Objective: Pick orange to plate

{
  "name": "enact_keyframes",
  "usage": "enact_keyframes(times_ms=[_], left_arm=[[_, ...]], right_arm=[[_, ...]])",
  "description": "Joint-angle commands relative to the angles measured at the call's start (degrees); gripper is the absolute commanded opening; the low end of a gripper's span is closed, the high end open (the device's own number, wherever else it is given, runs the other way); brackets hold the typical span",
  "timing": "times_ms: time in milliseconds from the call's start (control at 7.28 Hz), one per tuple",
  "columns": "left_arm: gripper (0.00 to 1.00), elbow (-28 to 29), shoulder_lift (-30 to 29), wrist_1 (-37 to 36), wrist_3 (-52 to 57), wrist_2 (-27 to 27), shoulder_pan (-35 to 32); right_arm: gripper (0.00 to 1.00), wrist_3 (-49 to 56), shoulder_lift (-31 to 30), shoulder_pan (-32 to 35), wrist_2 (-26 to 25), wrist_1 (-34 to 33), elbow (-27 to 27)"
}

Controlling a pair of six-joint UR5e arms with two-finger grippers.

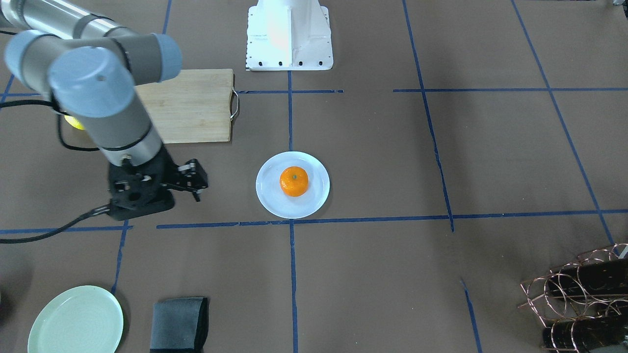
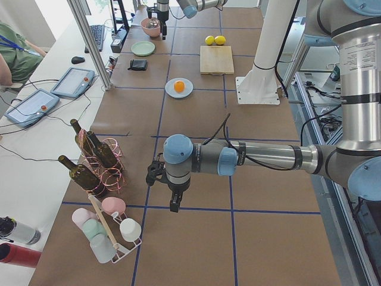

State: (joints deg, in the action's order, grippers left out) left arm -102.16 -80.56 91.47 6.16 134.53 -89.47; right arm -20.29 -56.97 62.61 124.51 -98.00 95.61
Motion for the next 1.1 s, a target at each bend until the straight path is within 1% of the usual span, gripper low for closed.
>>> enact_keyframes(times_ms=[0, 137, 275, 412, 550, 687, 824, 962], left_arm=[[1.0, -0.24, 0.23, 0.03, 0.08, 1.26, 0.0], [1.0, -0.15, 0.23, 0.03, 0.08, 1.35, 0.0], [1.0, -0.15, 0.23, 0.03, 0.08, 1.52, 0.0], [1.0, -0.24, 0.23, 0.03, 0.08, 1.52, 0.0], [1.0, -0.41, 0.23, 0.03, 0.08, 1.52, -0.09], [1.0, -0.76, 0.23, 0.03, 0.08, 1.52, -0.09], [1.0, -0.76, 0.67, 0.03, 0.17, 1.52, -0.09], [1.0, -0.76, 0.76, 0.11, 0.17, 1.43, -0.09]], right_arm=[[1.0, 23.63, -5.07, 13.71, 4.5, -8.3, -0.68], [1.0, 28.5, -7.17, 17.68, 4.51, -11.65, -0.69], [1.0, 29.77, -13.81, 20.5, 4.34, -10.64, 0.09], [1.0, 30.05, -22.31, 23.75, 4.07, -4.1, 0.71], [1.0, 29.61, -31.45, 24.91, 4.07, 5.19, 0.37], [1.0, 29.17, -37.19, 26.66, 4.07, 13.28, -0.24], [1.0, 29.6, -39.95, 28.34, 4.51, 15.71, -0.16], [1.0, 29.78, -40.5, 28.61, 6.69, 15.65, -0.51]])
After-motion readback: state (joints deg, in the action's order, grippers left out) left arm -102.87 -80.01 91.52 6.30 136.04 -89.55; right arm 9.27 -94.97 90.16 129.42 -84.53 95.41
